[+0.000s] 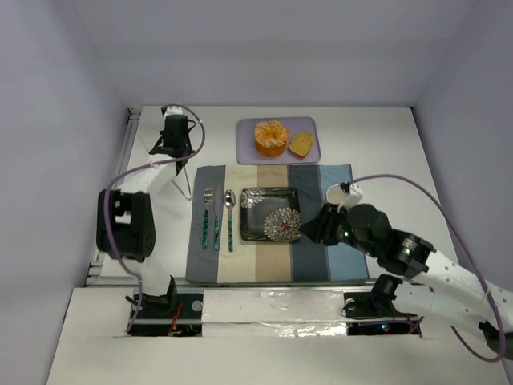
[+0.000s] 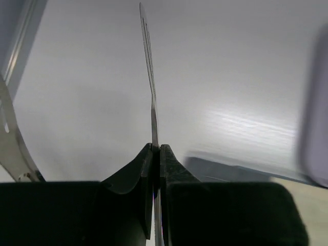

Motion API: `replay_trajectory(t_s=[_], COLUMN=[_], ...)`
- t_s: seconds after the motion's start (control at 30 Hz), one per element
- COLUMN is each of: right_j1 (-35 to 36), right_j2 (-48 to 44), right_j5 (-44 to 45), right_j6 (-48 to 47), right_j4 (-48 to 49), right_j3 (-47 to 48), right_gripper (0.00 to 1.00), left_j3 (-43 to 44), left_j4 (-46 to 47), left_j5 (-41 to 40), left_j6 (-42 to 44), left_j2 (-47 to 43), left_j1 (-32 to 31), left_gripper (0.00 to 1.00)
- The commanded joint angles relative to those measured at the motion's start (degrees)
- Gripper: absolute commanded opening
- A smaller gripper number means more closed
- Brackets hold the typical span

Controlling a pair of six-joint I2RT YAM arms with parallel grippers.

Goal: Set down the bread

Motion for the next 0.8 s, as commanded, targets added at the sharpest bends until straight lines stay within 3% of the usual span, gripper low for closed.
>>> replay_trajectory(t_s=[0.0, 0.03, 0.07, 0.1, 0.13, 0.17, 0.33, 0.63, 0.73, 0.77], right_j1=[0.45, 0.45, 0.45, 0.45, 0.45, 0.45, 0.45, 0.45, 0.45, 0.45], right_j2=[6.99, 7.89, 8.08, 6.08, 4.75, 4.04, 8.42, 19.75, 23.97, 24.51], right_j5=[4.94, 4.25, 3.19, -1.43, -4.35, -5.85, -11.82, -18.17, -18.08, -18.09], right_j6=[-3.53, -3.63, -3.80, -5.98, -6.78, -6.88, -5.30, -1.35, 0.05, 0.50], right_j4=[-2.56, -1.87, -0.21, 7.38, 12.50, 16.82, 24.85, 42.17, 45.94, 47.87], right_j3=[11.05, 12.37, 12.73, 11.00, 8.20, 5.47, 4.56, 7.64, 8.78, 8.26], right_gripper=[0.43, 0.43, 0.36, 0.11, 0.11, 0.00, 0.00, 0.00, 0.54, 0.85], left_j3=[3.45, 3.10, 2.84, 1.62, 0.65, -0.40, -10.05, -24.38, -30.36, -31.52], left_j4=[2.32, 2.49, 3.02, 3.46, 4.07, 5.90, 12.68, 32.53, 44.39, 48.77], left_j5=[4.17, 6.53, 7.95, 12.22, 14.96, 16.99, 33.67, 48.46, 51.19, 51.38], left_j6=[-2.95, -3.48, -3.92, -5.93, -7.16, -8.66, -18.58, -35.11, -42.21, -43.46], left_j2=[-11.78, -13.27, -16.24, -17.84, -19.33, -22.66, -33.04, -47.64, -50.11, -51.07], left_j1=[-3.80, -5.81, -6.53, -7.06, -7.06, -7.67, -7.68, -8.21, -8.73, -8.73], left_gripper=[0.00, 0.00, 0.00, 0.00, 0.00, 0.00, 0.00, 0.00, 0.00, 0.00])
